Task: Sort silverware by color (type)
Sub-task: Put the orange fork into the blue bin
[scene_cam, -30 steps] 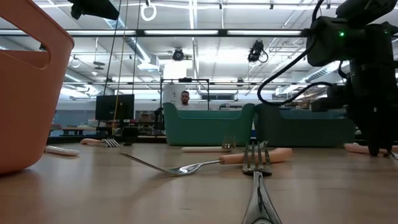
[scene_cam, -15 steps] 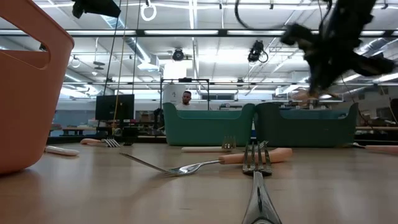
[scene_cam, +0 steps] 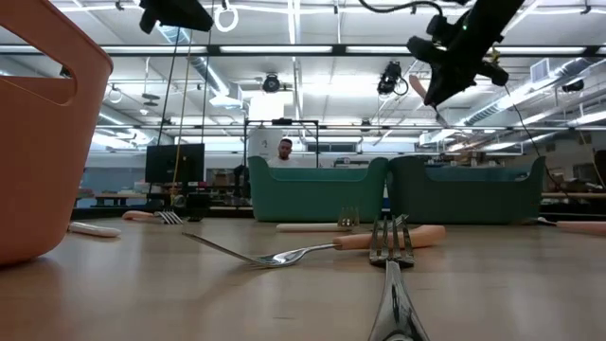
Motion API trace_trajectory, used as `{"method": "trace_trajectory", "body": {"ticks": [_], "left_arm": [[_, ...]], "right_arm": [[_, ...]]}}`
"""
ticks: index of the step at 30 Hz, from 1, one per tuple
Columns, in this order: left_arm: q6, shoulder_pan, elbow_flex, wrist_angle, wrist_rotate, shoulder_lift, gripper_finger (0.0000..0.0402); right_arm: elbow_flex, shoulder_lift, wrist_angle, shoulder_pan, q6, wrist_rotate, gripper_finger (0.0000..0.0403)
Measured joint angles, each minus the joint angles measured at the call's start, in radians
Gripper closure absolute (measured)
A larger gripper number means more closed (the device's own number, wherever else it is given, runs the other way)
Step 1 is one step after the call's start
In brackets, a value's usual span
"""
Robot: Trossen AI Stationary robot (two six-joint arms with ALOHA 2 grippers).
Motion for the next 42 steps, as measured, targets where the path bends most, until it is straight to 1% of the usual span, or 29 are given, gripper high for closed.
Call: {"method": "trace_trajectory", "body": {"ticks": [3, 5, 9, 13, 20, 24, 32, 39, 42], "left_arm": [[-0.021, 0.029, 0.0, 0.025, 0.0, 0.019, 0.0308], [-0.032, 0.057, 0.0, 0.028, 0.0, 0.027, 0.0308], [-0.051, 0.105, 0.0, 0.025, 0.0, 0.026, 0.0308], [-0.052, 0.143, 0.0, 0.025, 0.0, 0.025, 0.0308], [-0.052, 0.189, 0.0, 0.024, 0.0, 0.025, 0.0308], [-0.052, 0.197, 0.0, 0.024, 0.0, 0.025, 0.0308], [-0.053, 0.198, 0.0, 0.024, 0.0, 0.025, 0.0308], [-0.053, 0.198, 0.0, 0.024, 0.0, 0.025, 0.0308], [-0.053, 0.198, 0.0, 0.024, 0.0, 0.025, 0.0308]], "right_arm": [[0.0, -0.003, 0.0, -0.099, -0.192, -0.032, 0.0366], [0.0, 0.003, -0.002, -0.157, -0.338, -0.075, 0.0366], [0.0, 0.028, -0.004, -0.254, -0.609, -0.209, 0.0366], [0.0, 0.059, -0.015, -0.327, -0.793, -0.312, 0.0366], [0.0, 0.161, -0.067, -0.421, -1.071, -0.384, 0.0365], [0.0, 0.25, -0.075, -0.454, -1.125, -0.435, 0.0364], [0.0, 0.399, -0.074, -0.461, -1.178, -0.406, 0.036], [0.0, 0.421, -0.07, -0.461, -1.115, -0.401, 0.0331], [0.001, 0.418, -0.073, -0.461, -1.085, -0.377, 0.0317]]}}
